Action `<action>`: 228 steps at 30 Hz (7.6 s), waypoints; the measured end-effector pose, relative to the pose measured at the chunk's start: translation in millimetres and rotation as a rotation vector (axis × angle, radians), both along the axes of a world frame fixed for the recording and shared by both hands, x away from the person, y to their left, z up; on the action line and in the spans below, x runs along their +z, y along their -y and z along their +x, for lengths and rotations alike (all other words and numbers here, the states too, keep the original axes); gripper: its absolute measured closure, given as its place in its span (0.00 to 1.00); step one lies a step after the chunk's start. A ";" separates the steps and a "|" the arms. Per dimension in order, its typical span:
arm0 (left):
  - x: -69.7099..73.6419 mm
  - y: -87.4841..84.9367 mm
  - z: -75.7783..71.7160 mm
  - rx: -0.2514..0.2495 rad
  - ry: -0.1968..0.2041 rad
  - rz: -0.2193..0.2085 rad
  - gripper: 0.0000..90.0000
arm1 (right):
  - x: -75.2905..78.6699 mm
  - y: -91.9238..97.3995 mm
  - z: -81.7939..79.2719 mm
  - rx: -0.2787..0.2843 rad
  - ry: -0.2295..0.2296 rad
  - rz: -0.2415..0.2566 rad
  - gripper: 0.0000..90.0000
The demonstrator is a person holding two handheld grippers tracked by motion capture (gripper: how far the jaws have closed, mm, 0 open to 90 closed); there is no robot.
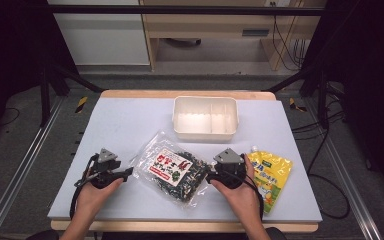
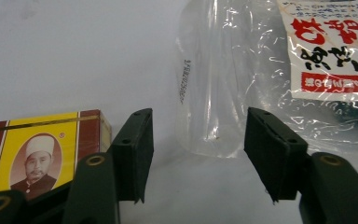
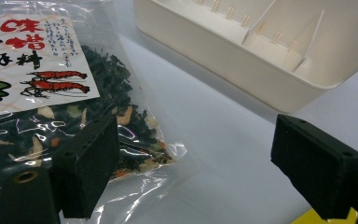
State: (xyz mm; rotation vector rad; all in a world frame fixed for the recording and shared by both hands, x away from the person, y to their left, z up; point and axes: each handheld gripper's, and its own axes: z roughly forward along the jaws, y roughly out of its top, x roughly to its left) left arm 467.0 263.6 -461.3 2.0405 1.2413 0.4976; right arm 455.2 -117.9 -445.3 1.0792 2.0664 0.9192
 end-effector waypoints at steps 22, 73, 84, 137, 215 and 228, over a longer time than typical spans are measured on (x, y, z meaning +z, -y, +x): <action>-11.1 3.2 12.8 0.026 -0.075 -0.051 0.83 | -2.4 -3.4 0.6 0.018 -0.013 -0.007 0.18; 35.3 -21.0 3.0 -0.067 0.104 -0.033 1.00 | 4.4 0.7 -0.8 0.015 0.042 0.008 0.19; 42.3 -24.0 8.0 -0.082 0.096 -0.080 1.00 | 12.2 -0.9 -5.7 0.021 0.072 0.015 0.19; 173.1 65.4 37.3 -0.345 0.248 -0.048 1.00 | 142.0 7.7 62.9 0.241 0.040 -0.073 0.19; 215.2 122.4 24.7 -0.519 0.328 0.029 1.00 | 170.4 17.5 91.3 0.698 -0.113 -0.342 0.77; 204.8 111.6 33.8 -0.476 0.325 0.000 0.93 | 176.5 14.4 88.2 0.751 -0.170 -0.343 0.93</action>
